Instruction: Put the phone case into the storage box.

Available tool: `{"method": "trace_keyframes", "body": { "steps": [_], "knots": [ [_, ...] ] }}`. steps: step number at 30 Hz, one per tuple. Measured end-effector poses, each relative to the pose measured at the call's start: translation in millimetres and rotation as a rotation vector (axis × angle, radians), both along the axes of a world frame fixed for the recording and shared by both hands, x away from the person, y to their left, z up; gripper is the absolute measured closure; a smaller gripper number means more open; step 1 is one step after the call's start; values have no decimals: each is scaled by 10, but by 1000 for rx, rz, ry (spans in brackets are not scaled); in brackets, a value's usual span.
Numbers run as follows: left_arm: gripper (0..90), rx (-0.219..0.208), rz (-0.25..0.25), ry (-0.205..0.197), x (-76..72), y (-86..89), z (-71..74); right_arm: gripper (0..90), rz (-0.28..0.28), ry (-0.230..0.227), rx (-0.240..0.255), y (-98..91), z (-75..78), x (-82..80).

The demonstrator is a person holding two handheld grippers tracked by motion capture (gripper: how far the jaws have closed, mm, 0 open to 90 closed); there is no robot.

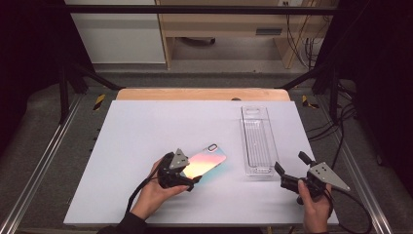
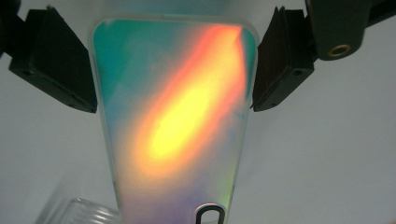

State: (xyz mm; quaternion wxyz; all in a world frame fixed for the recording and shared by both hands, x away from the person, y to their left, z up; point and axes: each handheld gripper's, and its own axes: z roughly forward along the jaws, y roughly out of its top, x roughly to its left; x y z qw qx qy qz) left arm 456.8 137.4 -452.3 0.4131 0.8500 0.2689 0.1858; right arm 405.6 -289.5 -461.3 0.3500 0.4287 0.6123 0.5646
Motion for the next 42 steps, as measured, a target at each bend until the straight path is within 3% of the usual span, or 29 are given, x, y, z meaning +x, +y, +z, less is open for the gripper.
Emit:
{"method": "trace_keyframes", "body": {
  "steps": [1,2,5,7,9,10,12,14,16,17,18,19,20,29,36,42],
  "knots": [
    [166,0,0,0,0,0,0,32,0,0,0,0,0,0],
    [166,-14,22,-25,-9,56,19,32,0,-5,-5,4,6,-15],
    [166,-96,76,-84,-41,226,68,26,8,-8,-8,34,31,-67],
    [166,-127,100,-118,-63,310,70,11,10,-10,-24,106,101,-72],
    [166,-125,111,-149,-89,359,78,14,0,-8,-27,144,141,-69],
    [166,-151,115,-152,-104,384,78,15,0,-2,-20,185,187,-69],
    [166,-157,126,-176,-134,400,71,25,44,8,7,342,297,-68],
    [166,-151,129,-197,-159,406,64,29,55,19,1,405,325,-61],
    [166,-163,126,-212,-194,422,66,41,103,65,11,620,400,-32],
    [166,-163,126,-212,-194,422,66,41,103,65,11,620,400,-32],
    [166,-161,124,-218,-205,423,70,44,137,84,-8,777,462,-7],
    [166,-164,126,-224,-215,422,74,44,137,84,-8,777,462,-7],
    [166,-175,125,-228,-219,428,86,52,170,110,-11,917,526,31],
    [166,-208,131,-241,-222,476,107,63,274,203,8,1380,682,277],
    [166,-224,124,-258,-249,456,123,86,306,252,37,1556,714,404],
    [166,-230,123,-265,-261,461,127,94,331,267,45,1615,721,447]
  ]
}}
